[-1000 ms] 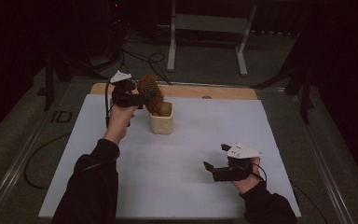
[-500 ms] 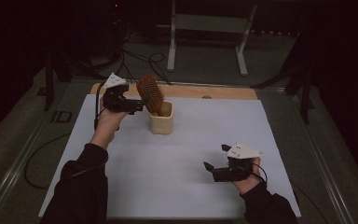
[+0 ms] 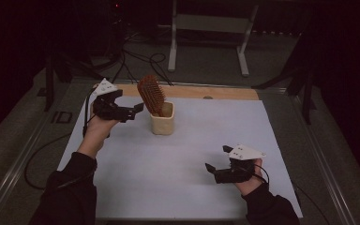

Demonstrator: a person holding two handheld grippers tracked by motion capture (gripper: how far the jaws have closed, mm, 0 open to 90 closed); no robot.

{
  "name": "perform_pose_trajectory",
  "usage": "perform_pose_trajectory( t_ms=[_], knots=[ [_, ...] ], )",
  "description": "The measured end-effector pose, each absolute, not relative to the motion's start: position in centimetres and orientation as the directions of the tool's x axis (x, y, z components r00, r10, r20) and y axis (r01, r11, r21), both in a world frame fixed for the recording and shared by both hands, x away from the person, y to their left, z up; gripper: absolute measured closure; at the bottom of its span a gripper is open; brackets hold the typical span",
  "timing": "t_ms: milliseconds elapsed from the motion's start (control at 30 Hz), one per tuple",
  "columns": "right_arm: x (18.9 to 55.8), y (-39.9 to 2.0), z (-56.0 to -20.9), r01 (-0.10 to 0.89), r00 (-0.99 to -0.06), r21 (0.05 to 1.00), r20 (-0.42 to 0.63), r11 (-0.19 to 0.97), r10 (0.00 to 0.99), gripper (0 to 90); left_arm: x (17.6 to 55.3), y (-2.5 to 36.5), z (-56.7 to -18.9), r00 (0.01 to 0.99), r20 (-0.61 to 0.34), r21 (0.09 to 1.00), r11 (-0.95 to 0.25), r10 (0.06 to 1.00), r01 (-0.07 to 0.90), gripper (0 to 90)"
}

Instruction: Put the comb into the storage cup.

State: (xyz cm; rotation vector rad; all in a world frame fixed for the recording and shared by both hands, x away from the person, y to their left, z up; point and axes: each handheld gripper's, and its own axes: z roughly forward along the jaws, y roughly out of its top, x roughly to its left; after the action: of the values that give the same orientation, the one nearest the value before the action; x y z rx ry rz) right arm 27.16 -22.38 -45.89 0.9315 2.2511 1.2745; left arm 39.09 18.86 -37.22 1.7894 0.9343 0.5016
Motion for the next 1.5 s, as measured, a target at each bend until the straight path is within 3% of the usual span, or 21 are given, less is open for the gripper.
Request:
perform_pose_trajectory(
  t_ms=[667,1500],
  knots=[
    [26.8,-22.7,-46.1,0.347,-0.709,0.862,-0.016,0.369,0.705,8.3,33.8,22.6,-39.6,0.62,-0.065,0.902,-0.22,0.782,0.372,0.0],
    [26.5,-23.3,-46.7,0.351,-0.708,0.86,-0.016,0.372,0.706,8.4,27.5,24.5,-46.2,0.626,-0.063,0.87,-0.265,0.777,0.416,0.0]
  ],
)
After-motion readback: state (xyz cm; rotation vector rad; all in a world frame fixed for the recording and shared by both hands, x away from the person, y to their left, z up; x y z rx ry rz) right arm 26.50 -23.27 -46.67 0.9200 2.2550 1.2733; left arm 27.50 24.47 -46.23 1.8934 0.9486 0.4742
